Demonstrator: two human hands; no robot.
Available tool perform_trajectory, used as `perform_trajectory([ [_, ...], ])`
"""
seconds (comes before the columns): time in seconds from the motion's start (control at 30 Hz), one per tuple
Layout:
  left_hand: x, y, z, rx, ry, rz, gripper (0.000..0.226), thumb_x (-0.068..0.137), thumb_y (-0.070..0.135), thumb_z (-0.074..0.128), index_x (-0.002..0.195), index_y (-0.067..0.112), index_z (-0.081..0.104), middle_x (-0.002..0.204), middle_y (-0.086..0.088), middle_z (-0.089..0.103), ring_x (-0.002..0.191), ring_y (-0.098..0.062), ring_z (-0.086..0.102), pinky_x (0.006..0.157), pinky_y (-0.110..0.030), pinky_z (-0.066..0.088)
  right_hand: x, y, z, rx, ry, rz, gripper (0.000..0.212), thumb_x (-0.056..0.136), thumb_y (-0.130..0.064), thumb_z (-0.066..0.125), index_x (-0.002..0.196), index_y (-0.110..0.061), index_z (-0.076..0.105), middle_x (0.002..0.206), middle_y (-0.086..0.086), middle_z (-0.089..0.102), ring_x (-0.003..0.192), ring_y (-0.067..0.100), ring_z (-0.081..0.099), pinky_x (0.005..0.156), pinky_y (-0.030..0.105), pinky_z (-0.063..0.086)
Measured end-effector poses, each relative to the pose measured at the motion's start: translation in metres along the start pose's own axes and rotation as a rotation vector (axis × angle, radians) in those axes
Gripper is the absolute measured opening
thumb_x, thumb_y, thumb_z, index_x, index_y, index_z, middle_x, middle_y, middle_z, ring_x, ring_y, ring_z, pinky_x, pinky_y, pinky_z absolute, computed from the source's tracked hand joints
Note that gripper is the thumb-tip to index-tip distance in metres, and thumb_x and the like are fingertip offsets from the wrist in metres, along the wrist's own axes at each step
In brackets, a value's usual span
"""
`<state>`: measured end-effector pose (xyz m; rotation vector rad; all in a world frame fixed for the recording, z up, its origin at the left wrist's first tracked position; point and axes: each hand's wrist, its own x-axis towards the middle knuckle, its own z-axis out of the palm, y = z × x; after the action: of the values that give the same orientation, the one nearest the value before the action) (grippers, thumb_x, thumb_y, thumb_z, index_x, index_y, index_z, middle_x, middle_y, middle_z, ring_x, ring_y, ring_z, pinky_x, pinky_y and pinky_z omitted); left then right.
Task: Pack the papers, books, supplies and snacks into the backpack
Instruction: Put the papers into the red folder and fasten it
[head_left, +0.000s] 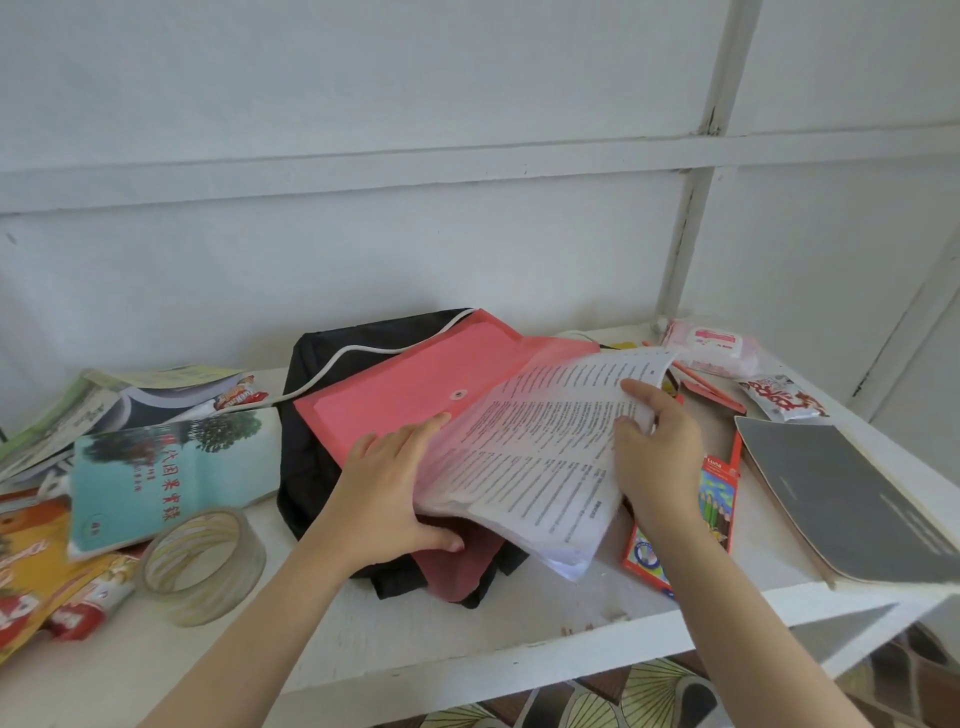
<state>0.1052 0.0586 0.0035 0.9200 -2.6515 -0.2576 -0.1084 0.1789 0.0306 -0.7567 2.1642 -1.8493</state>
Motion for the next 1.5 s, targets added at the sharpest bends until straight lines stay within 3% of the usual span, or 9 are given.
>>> perform_trajectory([
  [0.1,-0.001,-0.004,0.004,-0.013,-0.013,0.001,0.125,0.049,0.067,0.076,0.146,0.038,0.002,0.146,0.012,0.03,0.133,-0.012,0.029,0.115,-0.041,0.011,-0.005,-0.007,0.011,0.011,-0.011,-0.005,0.042,0.091,0.003,0.043,0.129,-0.014,0.054,0.116,-0.004,0.053,0.073,-0.001,0.054,0.061,0.003,0.043],
  [0.23,-0.001,-0.005,0.005,-0.033,0.01,0.03,0.123,0.049,0.069,0.074,0.147,0.03,0.009,0.145,0.011,0.032,0.133,-0.01,0.03,0.113,-0.038,0.007,-0.018,-0.01,0.032,-0.033,-0.103,-0.022,0.046,0.095,-0.005,0.042,0.14,-0.013,0.039,0.134,0.007,0.05,0.118,0.022,0.051,0.097,0.036,0.046],
  [0.33,-0.004,-0.005,0.004,-0.045,0.019,0.036,0.12,0.05,0.075,0.067,0.146,0.028,0.012,0.144,0.011,0.034,0.132,-0.009,0.031,0.112,-0.036,0.006,-0.018,-0.009,0.036,-0.064,-0.28,0.03,0.05,0.096,-0.003,0.037,0.145,-0.009,0.029,0.119,0.002,0.049,0.1,0.014,0.053,0.079,0.017,0.046],
  [0.53,-0.01,-0.01,0.001,-0.049,0.008,0.052,0.12,0.049,0.069,0.072,0.145,0.031,0.012,0.144,0.017,0.03,0.131,-0.001,0.027,0.113,-0.032,0.001,0.002,0.014,0.04,0.02,-0.38,0.3,0.057,0.091,0.007,0.038,0.145,-0.011,0.032,0.144,0.008,0.041,0.124,0.03,0.048,0.099,0.048,0.046],
  [0.73,-0.009,-0.008,0.001,-0.029,0.01,0.067,0.115,0.053,0.072,0.069,0.145,0.032,0.012,0.143,0.016,0.032,0.131,-0.002,0.028,0.111,-0.026,-0.004,-0.005,0.019,0.058,0.191,-0.307,0.375,0.063,0.091,0.011,0.035,0.147,-0.016,0.027,0.142,0.005,0.044,0.121,0.025,0.05,0.1,0.044,0.046],
  [1.0,-0.01,-0.009,0.001,0.005,-0.009,0.067,0.12,0.05,0.074,0.07,0.145,0.031,0.012,0.143,0.016,0.032,0.13,-0.004,0.029,0.111,-0.023,-0.002,-0.009,0.009,0.085,0.301,-0.366,0.436,0.067,0.093,0.008,0.034,0.151,-0.02,0.013,0.141,0.003,0.045,0.116,0.025,0.054,0.096,0.043,0.049],
  [1.23,-0.013,-0.013,0.0,-0.011,-0.006,0.045,0.121,0.048,0.074,0.07,0.145,0.033,0.01,0.141,0.017,0.033,0.128,-0.003,0.031,0.109,-0.02,-0.001,-0.012,-0.009,0.087,0.286,-0.463,0.381,0.051,0.094,0.004,0.032,0.143,-0.012,0.03,0.088,-0.009,0.055,0.083,0.013,0.059,0.073,0.028,0.055],
  [1.37,-0.015,-0.014,-0.003,-0.027,0.004,0.04,0.122,0.046,0.072,0.072,0.145,0.034,0.011,0.14,0.018,0.032,0.128,-0.002,0.03,0.11,-0.02,0.002,-0.01,-0.003,0.077,0.056,-0.475,0.254,0.052,0.091,0.005,0.044,0.141,-0.007,0.036,0.106,0.001,0.054,0.091,0.019,0.062,0.06,0.023,0.057],
  [1.5,-0.017,-0.016,-0.003,-0.047,0.019,0.044,0.123,0.044,0.073,0.072,0.145,0.031,0.016,0.14,0.016,0.035,0.128,-0.005,0.031,0.113,-0.026,0.011,-0.003,0.006,0.076,-0.084,-0.521,0.157,0.058,0.086,0.003,0.061,0.14,-0.009,0.042,0.098,0.001,0.059,0.063,0.014,0.062,0.049,0.022,0.056],
])
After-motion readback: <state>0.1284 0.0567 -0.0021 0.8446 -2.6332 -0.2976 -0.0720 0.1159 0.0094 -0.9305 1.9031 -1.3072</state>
